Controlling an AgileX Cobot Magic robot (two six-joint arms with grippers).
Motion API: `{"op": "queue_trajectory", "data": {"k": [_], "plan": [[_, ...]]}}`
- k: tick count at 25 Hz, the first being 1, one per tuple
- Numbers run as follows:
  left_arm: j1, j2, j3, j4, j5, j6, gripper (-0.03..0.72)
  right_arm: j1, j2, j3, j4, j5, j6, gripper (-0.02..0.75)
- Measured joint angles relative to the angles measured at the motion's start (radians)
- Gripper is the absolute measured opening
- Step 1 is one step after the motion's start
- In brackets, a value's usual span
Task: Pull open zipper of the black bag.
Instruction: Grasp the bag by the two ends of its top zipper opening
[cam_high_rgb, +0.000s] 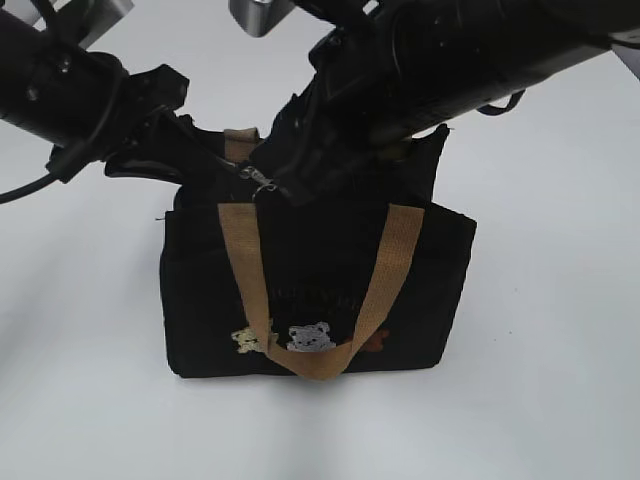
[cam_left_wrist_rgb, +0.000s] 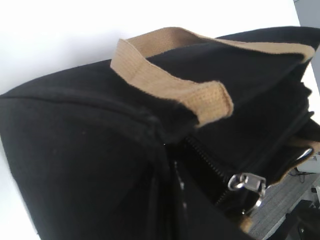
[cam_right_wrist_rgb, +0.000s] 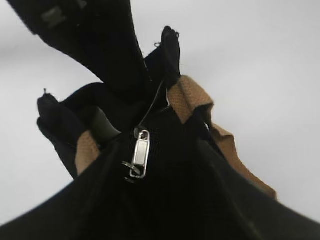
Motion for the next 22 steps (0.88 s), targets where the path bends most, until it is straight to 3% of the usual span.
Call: {"op": "queue_trajectory", "data": {"k": [11,18,22], "plan": [[0.000,0.000,0.000,0.000,0.002,0.000,0.008,0.000,0.061,0.000,0.063,0.031,-0.001,0.344],[0.000,0.000,0.001,0.001,0.009,0.000,0.008,0.000,0.072,0.000,0.061,0.001,-0.002,0.096],[0.000,0.000,0.001,0.001,0.009,0.000,0.008,0.000,0.072,0.000,0.041,0.001,-0.002,0.074]]}}
